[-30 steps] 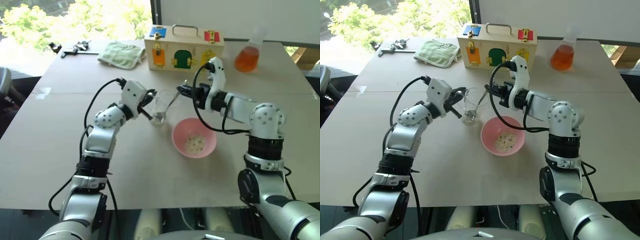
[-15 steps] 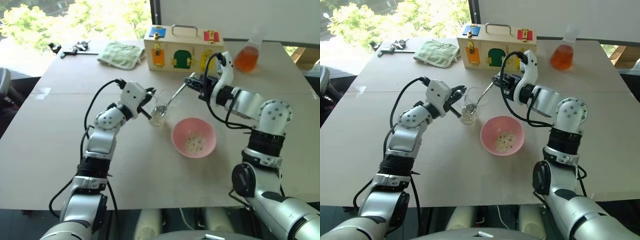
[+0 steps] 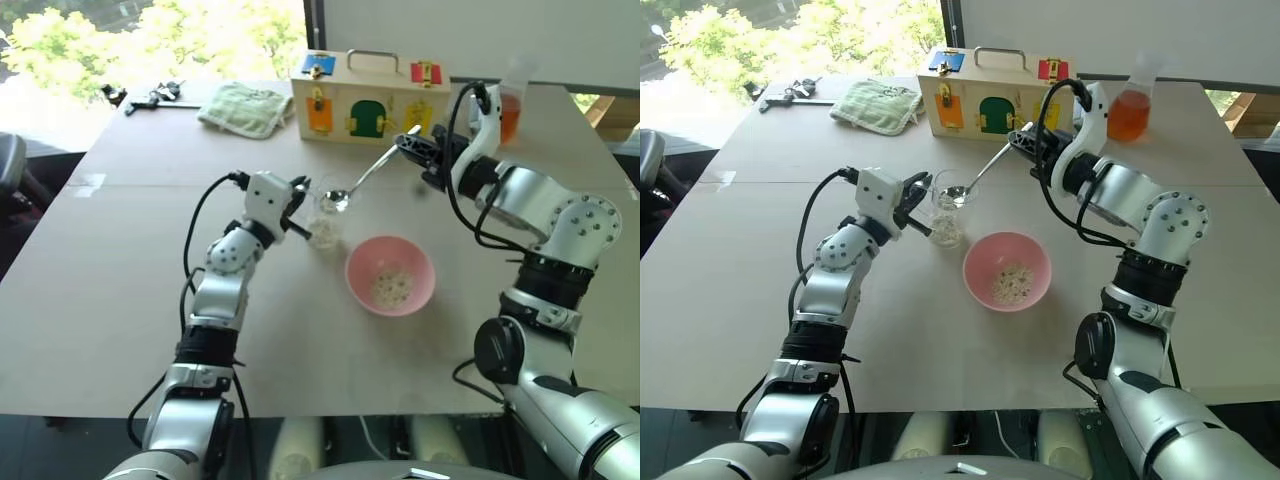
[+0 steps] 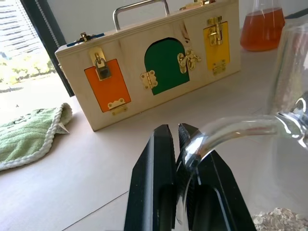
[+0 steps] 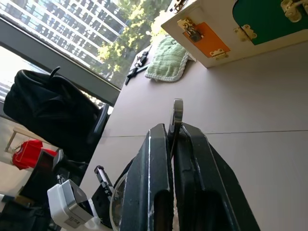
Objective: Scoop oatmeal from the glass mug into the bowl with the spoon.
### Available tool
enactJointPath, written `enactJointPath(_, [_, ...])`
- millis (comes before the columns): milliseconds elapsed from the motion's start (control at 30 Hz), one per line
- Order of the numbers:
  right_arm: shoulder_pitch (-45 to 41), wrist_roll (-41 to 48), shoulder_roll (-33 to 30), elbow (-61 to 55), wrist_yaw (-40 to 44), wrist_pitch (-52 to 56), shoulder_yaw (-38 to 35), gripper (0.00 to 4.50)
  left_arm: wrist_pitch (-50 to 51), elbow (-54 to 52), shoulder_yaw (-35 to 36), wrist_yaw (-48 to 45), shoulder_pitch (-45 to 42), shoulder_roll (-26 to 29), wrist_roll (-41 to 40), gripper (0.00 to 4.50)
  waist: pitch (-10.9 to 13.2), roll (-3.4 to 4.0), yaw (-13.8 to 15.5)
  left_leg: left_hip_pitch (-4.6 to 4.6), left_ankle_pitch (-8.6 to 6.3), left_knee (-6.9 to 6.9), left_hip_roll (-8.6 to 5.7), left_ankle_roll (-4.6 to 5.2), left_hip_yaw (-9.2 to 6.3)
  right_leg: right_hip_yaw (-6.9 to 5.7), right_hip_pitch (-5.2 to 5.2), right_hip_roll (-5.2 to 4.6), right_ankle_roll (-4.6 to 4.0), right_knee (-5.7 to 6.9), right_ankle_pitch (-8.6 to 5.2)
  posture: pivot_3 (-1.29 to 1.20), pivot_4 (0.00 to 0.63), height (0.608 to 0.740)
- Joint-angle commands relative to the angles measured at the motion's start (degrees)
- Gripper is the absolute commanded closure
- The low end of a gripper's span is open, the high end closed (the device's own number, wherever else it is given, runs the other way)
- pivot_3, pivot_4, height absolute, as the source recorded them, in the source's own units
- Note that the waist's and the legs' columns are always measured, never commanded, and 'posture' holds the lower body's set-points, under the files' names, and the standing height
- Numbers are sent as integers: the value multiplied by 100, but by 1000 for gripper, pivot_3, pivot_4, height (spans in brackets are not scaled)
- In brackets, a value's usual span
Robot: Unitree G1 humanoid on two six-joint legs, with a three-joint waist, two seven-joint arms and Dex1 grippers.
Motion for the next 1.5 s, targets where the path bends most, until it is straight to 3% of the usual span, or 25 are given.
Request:
enactJointPath(33, [-43, 254, -207, -64, -430, -170, -312, 4500, -467, -100, 73, 100, 41, -115, -101, 4488, 0, 0, -7, 0, 0, 0, 0, 0, 1, 0, 0, 0, 0, 0, 0, 0, 150, 740])
enactJointPath(333, [186, 1182, -395, -197, -1261, -349, -456, 4500, -925, 130, 34, 261, 102, -243, 51, 4488, 0, 0, -6, 0, 0, -1, 1, 0, 3, 2, 0, 0, 0, -1, 0, 0, 150, 740])
enactJointPath(833, [629, 2774, -700, -424, -2065, -1241, 252, 4500, -1274, 714, 1, 452, -160, -267, 178, 4488, -1, 2, -22, 4, 0, -1, 8, 0, 7, 8, 0, 4, 1, 1, 0, 0, 150, 740])
enactJointPath(1500, [1760, 4800, -1878, -1134, -1926, -2382, 927, 4500, -1467, 1176, 15, 339, -378, -258, 103, 4488, -1, 1, -5, 3, -1, -1, 9, 2, 7, 9, 0, 4, 3, -1, 1, 0, 150, 740])
